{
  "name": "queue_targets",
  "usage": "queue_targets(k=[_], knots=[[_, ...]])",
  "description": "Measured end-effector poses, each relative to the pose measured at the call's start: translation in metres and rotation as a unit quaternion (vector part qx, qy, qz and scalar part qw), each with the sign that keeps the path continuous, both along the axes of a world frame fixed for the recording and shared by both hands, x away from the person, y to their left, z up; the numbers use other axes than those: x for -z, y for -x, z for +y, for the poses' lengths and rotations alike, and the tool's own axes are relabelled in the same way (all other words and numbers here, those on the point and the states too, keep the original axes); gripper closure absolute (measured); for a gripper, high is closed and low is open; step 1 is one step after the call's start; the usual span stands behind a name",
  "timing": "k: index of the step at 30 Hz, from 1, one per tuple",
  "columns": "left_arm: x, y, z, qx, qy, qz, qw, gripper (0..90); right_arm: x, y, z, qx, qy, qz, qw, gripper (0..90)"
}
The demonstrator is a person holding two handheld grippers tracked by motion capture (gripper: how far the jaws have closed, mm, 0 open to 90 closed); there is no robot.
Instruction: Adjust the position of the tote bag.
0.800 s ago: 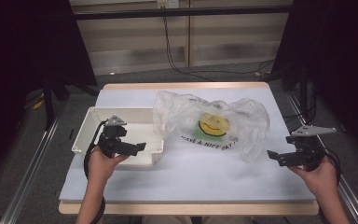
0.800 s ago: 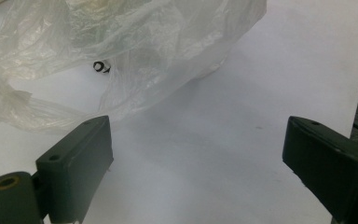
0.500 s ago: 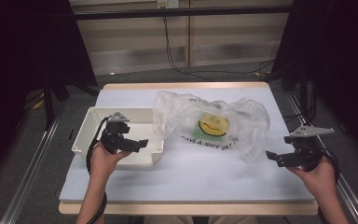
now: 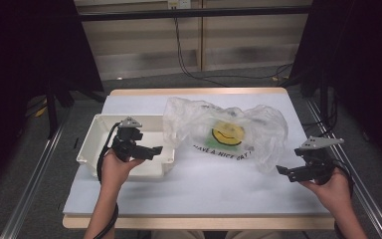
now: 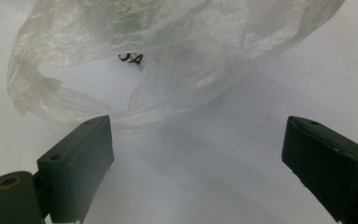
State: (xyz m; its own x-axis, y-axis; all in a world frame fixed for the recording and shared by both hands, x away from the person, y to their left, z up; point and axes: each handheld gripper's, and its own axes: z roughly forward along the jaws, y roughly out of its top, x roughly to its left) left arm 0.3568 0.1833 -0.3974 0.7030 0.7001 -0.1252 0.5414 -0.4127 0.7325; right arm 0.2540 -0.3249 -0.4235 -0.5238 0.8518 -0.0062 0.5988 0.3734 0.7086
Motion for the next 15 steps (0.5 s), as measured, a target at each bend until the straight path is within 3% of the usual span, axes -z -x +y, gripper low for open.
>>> queue_targets(k=[2, 5, 8, 10, 11, 12, 13, 15], knots=[[-0.002, 0.001, -0.002, 0.004, -0.015, -0.005, 0.9999, 6.9, 0.0, 0.001, 0.001, -0.001, 0.001, 0.0, 1.0, 8.9], [-0.005, 0.001, -0.005, 0.005, -0.003, -0.009, 0.9999, 6.6, 0.001, 0.004, 0.003, -0.008, 0.001, 0.0, 1.0, 9.0], [-0.009, -0.002, -0.009, 0.014, -0.009, -0.013, 0.9998, 6.4, 0.001, 0.01, 0.003, -0.001, -0.001, 0.001, 1.0, 9.6], [-0.01, -0.004, -0.012, 0.014, -0.012, -0.016, 0.9997, 7.1, 0.003, 0.013, 0.004, 0.002, -0.006, -0.009, 0.9999, 12.0], [-0.01, -0.005, -0.014, 0.016, -0.002, -0.017, 0.9997, 7.9, 0.004, 0.014, 0.004, -0.003, -0.007, -0.01, 0.9999, 12.8], [-0.011, -0.006, -0.014, 0.021, -0.006, -0.015, 0.9997, 9.9, 0.005, 0.015, 0.005, -0.002, 0.0, -0.012, 0.9999, 13.4], [-0.011, -0.007, -0.016, 0.016, 0.009, -0.015, 0.9997, 10.4, 0.005, 0.015, 0.006, -0.004, 0.001, -0.011, 0.9999, 13.4], [-0.011, -0.009, -0.018, 0.019, -0.004, -0.013, 0.9997, 10.6, 0.006, 0.016, 0.01, -0.01, 0.0, -0.007, 0.9999, 13.4]])
